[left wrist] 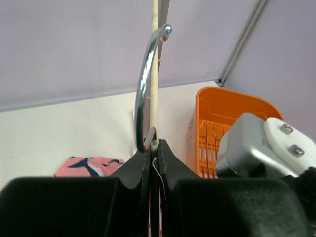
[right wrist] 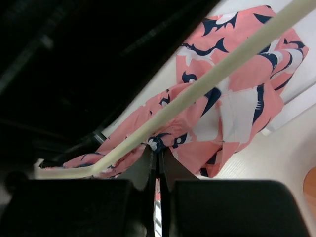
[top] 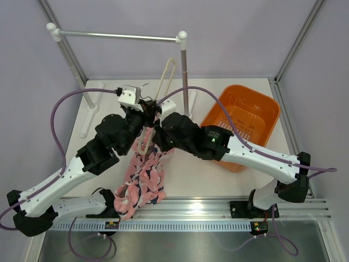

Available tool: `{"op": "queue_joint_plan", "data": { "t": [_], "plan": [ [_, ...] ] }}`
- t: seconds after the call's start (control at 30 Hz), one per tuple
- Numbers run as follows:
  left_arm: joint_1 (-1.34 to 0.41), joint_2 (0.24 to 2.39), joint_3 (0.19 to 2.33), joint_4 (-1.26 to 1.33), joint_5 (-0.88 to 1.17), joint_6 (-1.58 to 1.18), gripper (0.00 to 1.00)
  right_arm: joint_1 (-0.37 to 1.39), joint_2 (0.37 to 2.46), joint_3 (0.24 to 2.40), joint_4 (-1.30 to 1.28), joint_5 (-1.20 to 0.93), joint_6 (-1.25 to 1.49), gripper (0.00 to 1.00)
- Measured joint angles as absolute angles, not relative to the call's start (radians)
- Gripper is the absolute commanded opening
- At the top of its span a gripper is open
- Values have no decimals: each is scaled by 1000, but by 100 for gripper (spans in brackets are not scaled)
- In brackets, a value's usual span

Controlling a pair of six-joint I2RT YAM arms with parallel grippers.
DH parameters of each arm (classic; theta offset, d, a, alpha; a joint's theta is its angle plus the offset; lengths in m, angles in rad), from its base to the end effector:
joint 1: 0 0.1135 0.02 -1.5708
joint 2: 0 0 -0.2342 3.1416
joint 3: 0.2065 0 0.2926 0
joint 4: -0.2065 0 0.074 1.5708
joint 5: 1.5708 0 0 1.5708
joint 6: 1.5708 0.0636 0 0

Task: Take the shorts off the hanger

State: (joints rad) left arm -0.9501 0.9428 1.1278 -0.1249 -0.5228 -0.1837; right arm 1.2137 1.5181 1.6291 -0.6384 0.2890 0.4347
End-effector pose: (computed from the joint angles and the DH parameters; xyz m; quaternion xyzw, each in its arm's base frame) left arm 0.1897 -0.2107 0.4224 0.0731 0.6846 -0.2282 0.6884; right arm 0.1576 0.3706 0.3708 -0.2594 0.8209 0.2772 0.4266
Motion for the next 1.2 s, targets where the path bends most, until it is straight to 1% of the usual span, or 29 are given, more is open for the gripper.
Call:
{"op": "queue_joint_plan", "data": {
  "t": [0.13, 0.23, 0.33, 0.5, 0.6, 0.7, 0.73, 0.77, 0.87, 1.0, 1.1, 1.2],
  "plan": [
    [-952, 994, 1237, -113, -586, -121, 0, 1213, 1486, 1632, -667, 324, 417, 0],
    [-949, 1018, 1350, -123, -630, -90, 0, 1215, 1461, 1684, -723, 387, 381, 0],
    [-949, 1005, 1408, -136, -657, -86, 0, 1209, 1458, 1818, -765, 484, 312, 0],
    [-949, 958, 1410, -218, -680, -99, 0, 1146, 1450, 2113, -758, 641, 143, 0],
    [-949, 946, 1409, -278, -685, -112, 0, 1118, 1420, 2227, -663, 752, -8, 0],
    [-949, 935, 1403, -323, -685, -128, 0, 1115, 1348, 2221, -467, 851, -201, 0],
    [-949, 931, 1399, -335, -684, -134, 0, 1111, 1318, 2206, -357, 882, -299, 0],
    [-949, 928, 1397, -352, -683, -139, 0, 1103, 1309, 2202, -310, 893, -337, 0],
    [-949, 919, 1385, -375, -672, -157, 0, 1030, 1298, 2219, -139, 921, -470, 0],
    [-949, 917, 1367, -400, -654, -175, 0, 891, 1335, 2297, -21, 925, -561, 0],
    [-949, 917, 1347, -414, -643, -184, 0, 780, 1396, 2363, -4, 913, -571, 0],
    [-949, 918, 1338, -428, -632, -189, 0, 655, 1475, 2434, -73, 871, -513, 0]
  ]
}}
